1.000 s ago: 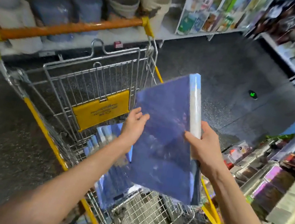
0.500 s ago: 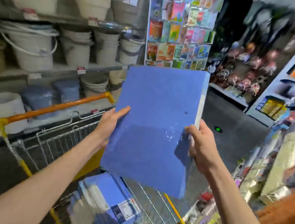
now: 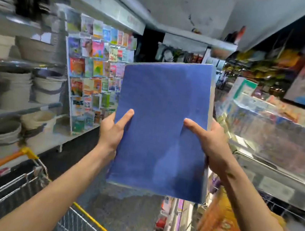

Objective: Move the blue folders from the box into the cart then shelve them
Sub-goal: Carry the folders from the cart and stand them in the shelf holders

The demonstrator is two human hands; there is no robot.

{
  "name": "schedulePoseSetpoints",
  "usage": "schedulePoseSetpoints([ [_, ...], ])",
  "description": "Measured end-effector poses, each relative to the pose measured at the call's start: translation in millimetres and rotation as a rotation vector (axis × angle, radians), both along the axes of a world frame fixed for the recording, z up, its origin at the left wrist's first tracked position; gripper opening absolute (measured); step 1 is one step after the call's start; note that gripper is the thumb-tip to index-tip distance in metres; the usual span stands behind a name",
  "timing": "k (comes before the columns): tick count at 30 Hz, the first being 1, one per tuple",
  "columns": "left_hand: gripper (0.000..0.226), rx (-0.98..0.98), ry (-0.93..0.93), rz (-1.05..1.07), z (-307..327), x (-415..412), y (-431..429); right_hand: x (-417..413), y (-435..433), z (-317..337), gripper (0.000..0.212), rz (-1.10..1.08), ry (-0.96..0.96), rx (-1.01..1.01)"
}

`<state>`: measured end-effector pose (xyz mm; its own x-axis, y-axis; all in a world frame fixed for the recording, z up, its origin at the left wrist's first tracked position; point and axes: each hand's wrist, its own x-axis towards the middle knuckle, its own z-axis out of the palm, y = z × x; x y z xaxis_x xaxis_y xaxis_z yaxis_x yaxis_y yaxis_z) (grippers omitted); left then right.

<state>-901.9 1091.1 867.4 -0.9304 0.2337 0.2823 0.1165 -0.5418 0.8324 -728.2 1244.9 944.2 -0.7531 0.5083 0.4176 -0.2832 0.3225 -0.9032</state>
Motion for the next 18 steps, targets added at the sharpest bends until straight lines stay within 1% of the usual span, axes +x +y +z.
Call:
schedulePoseSetpoints([
  [3,0.016,0.029,0.075,-0.070,28.3,10.8,24.7,24.8,11.2,21.3,0.038,-0.097,0.029,0.034],
  [5,0.023,0.071,0.094,-0.182,45.3,21.5,42.0,46.9,19.2,34.1,0.039,-0.159,0.037,0.042],
  [7,0.023,0.095,0.116,-0.241,58.5,32.3,61.9,69.6,27.4,47.2,0.036,-0.223,0.061,0.028],
  [10,0.007,0.087,0.163,-0.315,85.7,65.4,93.4,111.8,40.0,69.4,0.036,-0.319,0.107,0.038],
  [11,0.007,0.085,0.185,-0.338,93.2,76.6,102.7,124.6,43.1,75.2,0.038,-0.349,0.110,0.050],
  [14,0.011,0.098,0.207,-0.425,111.0,110.2,134.1,168.7,50.2,92.4,0.033,-0.465,0.115,0.075],
  [16,0.018,0.082,0.275,-0.466,124.2,133.0,155.0,200.0,52.9,103.7,0.027,-0.538,0.156,0.065],
  [18,0.023,0.028,0.374,-0.486,135.8,162.2,176.9,235.2,56.2,113.9,0.028,-0.591,0.185,0.061],
])
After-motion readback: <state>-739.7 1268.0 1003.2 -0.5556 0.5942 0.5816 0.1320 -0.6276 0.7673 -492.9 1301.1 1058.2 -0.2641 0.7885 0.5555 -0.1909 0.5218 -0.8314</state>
